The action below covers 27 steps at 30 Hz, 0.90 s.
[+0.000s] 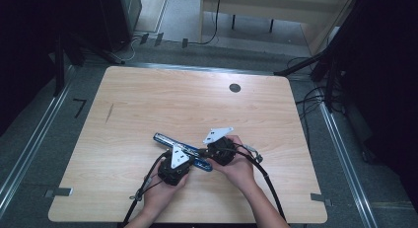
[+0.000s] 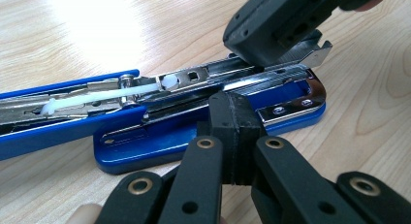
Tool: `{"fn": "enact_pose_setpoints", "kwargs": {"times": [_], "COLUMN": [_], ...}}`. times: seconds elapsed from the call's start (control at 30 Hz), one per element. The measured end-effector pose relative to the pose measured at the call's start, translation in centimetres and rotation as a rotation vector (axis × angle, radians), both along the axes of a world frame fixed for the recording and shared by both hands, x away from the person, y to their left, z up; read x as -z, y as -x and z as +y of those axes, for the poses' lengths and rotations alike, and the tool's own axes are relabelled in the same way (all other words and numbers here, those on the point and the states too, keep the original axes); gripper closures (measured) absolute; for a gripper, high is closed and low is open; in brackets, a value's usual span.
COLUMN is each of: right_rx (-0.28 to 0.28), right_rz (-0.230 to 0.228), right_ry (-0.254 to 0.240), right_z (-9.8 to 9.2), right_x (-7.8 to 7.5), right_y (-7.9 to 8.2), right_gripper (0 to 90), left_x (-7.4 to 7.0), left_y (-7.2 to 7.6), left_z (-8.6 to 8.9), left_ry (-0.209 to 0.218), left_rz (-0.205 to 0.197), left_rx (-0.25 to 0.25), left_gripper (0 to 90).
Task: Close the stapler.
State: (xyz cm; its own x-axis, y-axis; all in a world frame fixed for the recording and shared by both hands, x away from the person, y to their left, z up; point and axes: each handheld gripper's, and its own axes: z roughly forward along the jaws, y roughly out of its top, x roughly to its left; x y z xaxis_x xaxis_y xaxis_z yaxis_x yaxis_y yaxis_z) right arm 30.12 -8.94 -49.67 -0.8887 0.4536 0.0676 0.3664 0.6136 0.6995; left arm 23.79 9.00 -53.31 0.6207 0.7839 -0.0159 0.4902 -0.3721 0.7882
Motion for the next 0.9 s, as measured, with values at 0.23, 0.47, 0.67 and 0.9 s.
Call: {"fn": "enact_pose_setpoints", "kwargs": {"times": [0.23, 0.47, 0.67, 0.9], "right_rx": [0.007, 0.004, 0.003, 0.000], "right_rz": [-0.006, -0.009, -0.008, -0.003], "right_ry": [-0.028, -0.062, -0.075, -0.076], "right_z": [0.4, 1.6, 2.8, 4.5], "right_x": [-0.6, -0.9, -0.9, -0.8], "right_y": [-0.2, -0.5, -0.8, -1.2], "right_gripper": [90.0, 90.0, 90.0, 90.0], "left_x": [-0.1, -0.2, -0.5, -0.3], "left_y": [-0.2, -0.3, -0.9, -1.6], "left_z": [1.0, 2.6, 5.0, 6.4], "left_ry": [0.044, 0.028, 0.052, 0.058], "left_rz": [0.029, 0.033, 0.046, 0.067], "left_rx": [-0.012, -0.040, -0.110, -0.159], "left_gripper": [90.0, 90.0, 90.0, 90.0]}}
